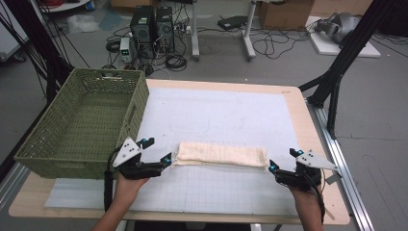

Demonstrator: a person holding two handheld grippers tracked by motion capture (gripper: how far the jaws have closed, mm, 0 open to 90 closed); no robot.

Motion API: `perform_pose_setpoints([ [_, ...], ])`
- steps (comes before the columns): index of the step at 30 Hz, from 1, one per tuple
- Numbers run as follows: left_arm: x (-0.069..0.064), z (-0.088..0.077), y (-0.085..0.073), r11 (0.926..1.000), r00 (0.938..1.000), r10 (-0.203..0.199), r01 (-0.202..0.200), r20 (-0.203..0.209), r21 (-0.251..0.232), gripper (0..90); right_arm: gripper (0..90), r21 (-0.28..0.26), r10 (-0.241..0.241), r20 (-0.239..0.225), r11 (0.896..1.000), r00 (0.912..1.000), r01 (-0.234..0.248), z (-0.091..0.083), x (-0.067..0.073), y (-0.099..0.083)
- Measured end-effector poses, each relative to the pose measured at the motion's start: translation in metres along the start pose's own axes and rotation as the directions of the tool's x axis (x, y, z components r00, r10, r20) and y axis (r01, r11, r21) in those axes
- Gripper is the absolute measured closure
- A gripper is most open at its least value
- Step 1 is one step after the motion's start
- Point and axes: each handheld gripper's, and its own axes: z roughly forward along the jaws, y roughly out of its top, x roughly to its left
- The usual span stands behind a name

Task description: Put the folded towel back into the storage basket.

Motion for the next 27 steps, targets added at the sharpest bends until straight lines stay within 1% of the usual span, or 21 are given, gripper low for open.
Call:
perform_pose_setpoints([
  [3, -0.0007, 0.0007, 0.0004, 1.0000, 1.0000, 0.002, -0.002, 0.007, 0.001, 15.2, 15.1, -0.003, 0.011, -0.003, 1.000, 0.9999, -0.011, -0.0007, 0.0001, -0.0007],
  [7, -0.0007, 0.0018, 0.0003, 1.0000, 0.9999, 0.002, -0.002, 0.011, 0.007, 15.2, 15.2, -0.008, 0.008, -0.006, 1.000, 0.9999, -0.008, 0.0002, -0.0013, -0.0013],
  [9, -0.0005, 0.0028, 0.0002, 0.9999, 0.9998, -0.009, 0.009, 0.017, 0.012, 15.2, 15.1, -0.004, 0.013, -0.009, 1.000, 0.9999, -0.013, 0.0016, -0.0020, -0.0016],
  [11, -0.0005, 0.0037, -0.0002, 0.9998, 0.9998, -0.011, 0.010, 0.014, 0.018, 15.2, 15.1, -0.004, 0.012, -0.013, 1.000, 0.9998, -0.012, 0.0028, -0.0024, -0.0019],
  [13, -0.0007, 0.0046, -0.0006, 0.9995, 1.0000, -0.003, 0.003, 0.009, 0.031, 15.3, 15.2, 0.003, 0.014, -0.022, 1.000, 0.9997, -0.014, 0.0034, -0.0022, -0.0022],
  [16, -0.0010, 0.0048, 0.0000, 0.9994, 0.9998, -0.007, 0.006, 0.016, 0.033, 15.3, 15.2, 0.003, 0.008, -0.031, 1.000, 0.9995, -0.008, 0.0034, -0.0017, -0.0024],
  [17, -0.0011, 0.0044, 0.0016, 0.9994, 0.9996, -0.013, 0.012, 0.027, 0.032, 15.5, 15.2, 0.005, 0.010, -0.032, 1.000, 0.9994, -0.010, 0.0033, -0.0018, -0.0019],
  [18, -0.0011, 0.0044, 0.0016, 0.9994, 0.9996, -0.013, 0.012, 0.027, 0.032, 15.6, 15.1, 0.001, 0.011, -0.031, 1.000, 0.9995, -0.011, 0.0033, -0.0019, -0.0016],
  [19, -0.0011, 0.0033, 0.0038, 0.9995, 0.9993, -0.022, 0.022, 0.030, 0.024, 15.6, 15.1, -0.001, 0.014, -0.029, 1.000, 0.9995, -0.014, 0.0027, -0.0021, -0.0016],
  [21, -0.0010, 0.0022, 0.0056, 0.9994, 0.9990, -0.029, 0.029, 0.033, 0.021, 15.6, 15.1, 0.001, 0.016, -0.026, 1.000, 0.9995, -0.016, 0.0015, -0.0019, -0.0022],
  [23, -0.0009, 0.0018, 0.0063, 0.9993, 0.9990, -0.030, 0.029, 0.034, 0.023, 15.6, 15.1, 0.001, 0.019, -0.024, 1.000, 0.9995, -0.019, 0.0003, -0.0014, -0.0026],
  [24, -0.0007, 0.0020, 0.0078, 0.9990, 0.9986, -0.038, 0.037, 0.038, 0.024, 15.6, 15.1, 0.000, 0.022, -0.022, 1.000, 0.9995, -0.022, 0.0000, -0.0012, -0.0026],
  [27, -0.0018, 0.0034, 0.0092, 0.9989, 0.9987, -0.036, 0.035, 0.036, 0.031, 15.6, 15.1, -0.002, 0.029, -0.021, 1.000, 0.9994, -0.029, -0.0003, -0.0011, -0.0021],
])
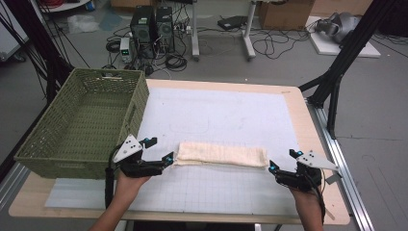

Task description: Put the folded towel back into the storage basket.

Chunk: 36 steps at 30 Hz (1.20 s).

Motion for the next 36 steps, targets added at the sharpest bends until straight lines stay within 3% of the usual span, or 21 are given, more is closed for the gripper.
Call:
perform_pose_setpoints([
  [11, 0.002, 0.006, 0.008, 0.9986, 0.9998, -0.013, 0.012, 0.015, 0.052, 16.4, 15.2, -0.006, 0.001, -0.007, 1.000, 1.0000, -0.001, 0.001, 0.000, 0.000],
  [20, 0.006, 0.009, 0.016, 0.9961, 0.9976, -0.051, 0.048, 0.047, 0.074, 17.7, 15.2, 0.003, -0.003, -0.006, 1.000, 1.0000, 0.003, 0.003, 0.000, 0.000],
  [23, 0.007, 0.017, 0.020, 0.9938, 0.9963, -0.065, 0.059, 0.056, 0.094, 17.8, 15.1, 0.006, -0.001, -0.005, 1.000, 1.0000, 0.001, 0.003, 0.000, 0.000],
  [36, 0.011, 0.041, 0.018, 0.9825, 0.9964, -0.080, 0.074, 0.028, 0.171, 24.7, 15.2, 0.012, -0.009, -0.003, 1.000, 1.0000, 0.009, 0.004, -0.001, 0.000],
])
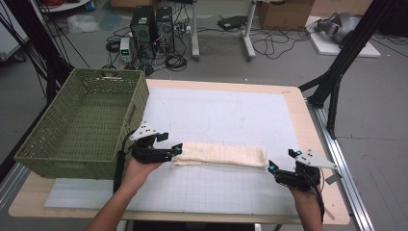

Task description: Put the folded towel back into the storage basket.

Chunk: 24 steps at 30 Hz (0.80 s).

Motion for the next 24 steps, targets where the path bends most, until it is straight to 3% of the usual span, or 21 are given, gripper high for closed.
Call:
perform_pose_setpoints([
  [11, 0.001, 0.018, -0.005, 0.9972, 0.9999, -0.011, 0.012, -0.012, 0.074, 26.5, 15.1, 0.005, 0.001, -0.001, 1.000, 1.0000, -0.001, 0.001, 0.001, 0.000],
  [17, 0.000, 0.031, -0.008, 0.9912, 0.9997, -0.015, 0.017, -0.019, 0.131, 29.7, 15.1, 0.015, 0.004, 0.004, 1.000, 1.0000, -0.004, 0.001, 0.001, 0.000],
  [19, 0.000, 0.034, -0.009, 0.9885, 0.9994, -0.017, 0.021, -0.029, 0.150, 31.0, 15.1, 0.015, 0.003, 0.004, 1.000, 1.0000, -0.003, 0.001, 0.000, 0.000],
  [21, -0.001, 0.038, -0.011, 0.9857, 0.9970, -0.014, 0.027, -0.076, 0.167, 33.5, 15.2, 0.012, -0.002, 0.003, 1.000, 1.0000, 0.002, 0.001, 0.000, 0.000],
  [24, -0.002, 0.041, -0.012, 0.9848, 0.9968, -0.019, 0.032, -0.078, 0.171, 33.8, 15.2, 0.014, -0.004, 0.005, 1.000, 1.0000, 0.003, 0.001, 0.000, 0.000],
])
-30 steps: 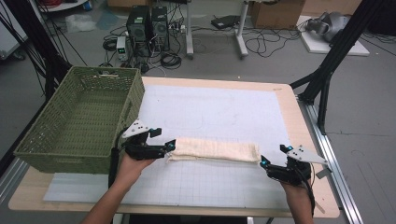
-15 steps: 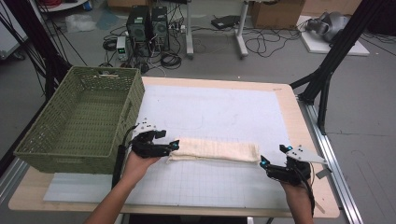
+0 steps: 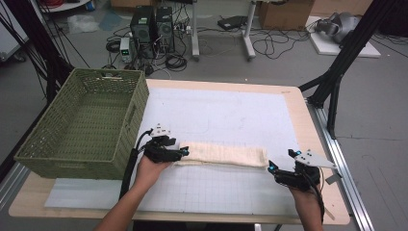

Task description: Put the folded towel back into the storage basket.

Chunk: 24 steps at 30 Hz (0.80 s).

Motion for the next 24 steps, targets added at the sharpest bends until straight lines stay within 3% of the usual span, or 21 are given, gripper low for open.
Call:
perform_pose_setpoints([
  [8, -0.001, 0.001, 0.000, 1.0000, 1.0000, -0.002, 0.002, 0.003, -0.007, 33.2, 15.2, 0.001, 0.002, 0.006, 1.000, 1.0000, -0.002, -0.004, -0.002, -0.004],
  [12, 0.000, 0.001, 0.000, 1.0000, 1.0000, -0.001, 0.001, -0.002, 0.002, 33.2, 15.2, -0.003, 0.026, 0.012, 1.000, 0.9996, -0.026, -0.005, -0.006, -0.004],
  [14, -0.001, 0.002, -0.001, 1.0000, 1.0000, 0.000, 0.000, -0.002, 0.010, 33.7, 15.2, -0.009, 0.013, 0.011, 1.000, 0.9998, -0.013, -0.006, -0.005, -0.003],
  [22, -0.004, 0.012, -0.007, 0.9977, 0.9999, 0.008, -0.007, -0.006, 0.067, 41.8, 15.2, -0.014, 0.004, 0.001, 1.000, 1.0000, -0.004, -0.002, -0.002, 0.001],
  [24, -0.005, 0.016, -0.010, 0.9944, 0.9995, 0.033, -0.032, -0.005, 0.100, 43.3, 15.2, -0.011, -0.001, -0.006, 1.000, 1.0000, 0.001, 0.002, 0.000, 0.002],
])
